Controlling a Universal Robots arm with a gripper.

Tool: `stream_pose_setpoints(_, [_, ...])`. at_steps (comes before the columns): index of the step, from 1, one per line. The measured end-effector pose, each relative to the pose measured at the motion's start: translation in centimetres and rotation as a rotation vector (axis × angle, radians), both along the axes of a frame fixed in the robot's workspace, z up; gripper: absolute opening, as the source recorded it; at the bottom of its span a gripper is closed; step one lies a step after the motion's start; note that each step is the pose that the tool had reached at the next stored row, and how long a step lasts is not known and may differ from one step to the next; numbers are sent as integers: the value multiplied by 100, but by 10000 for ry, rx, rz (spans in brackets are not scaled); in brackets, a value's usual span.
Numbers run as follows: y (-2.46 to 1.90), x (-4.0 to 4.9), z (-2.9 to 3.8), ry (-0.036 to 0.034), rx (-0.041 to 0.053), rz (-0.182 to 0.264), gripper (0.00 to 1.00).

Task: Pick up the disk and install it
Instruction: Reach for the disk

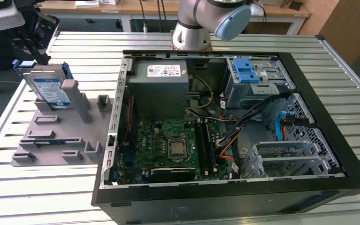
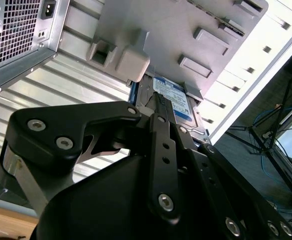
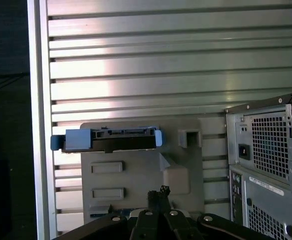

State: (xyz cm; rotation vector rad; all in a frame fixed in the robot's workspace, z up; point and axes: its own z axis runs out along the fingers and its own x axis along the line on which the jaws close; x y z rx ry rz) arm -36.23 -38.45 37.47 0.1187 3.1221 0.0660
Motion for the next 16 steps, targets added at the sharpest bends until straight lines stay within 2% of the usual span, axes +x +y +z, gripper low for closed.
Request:
stream_pose_setpoints(7, [7,-45,-6,26,0,0,11])
stream_pose_setpoints(12, [38,-174,-14,91,-1,-2,11])
stream_pose_setpoints(16, [99,-310,-39,96,-4,0,11])
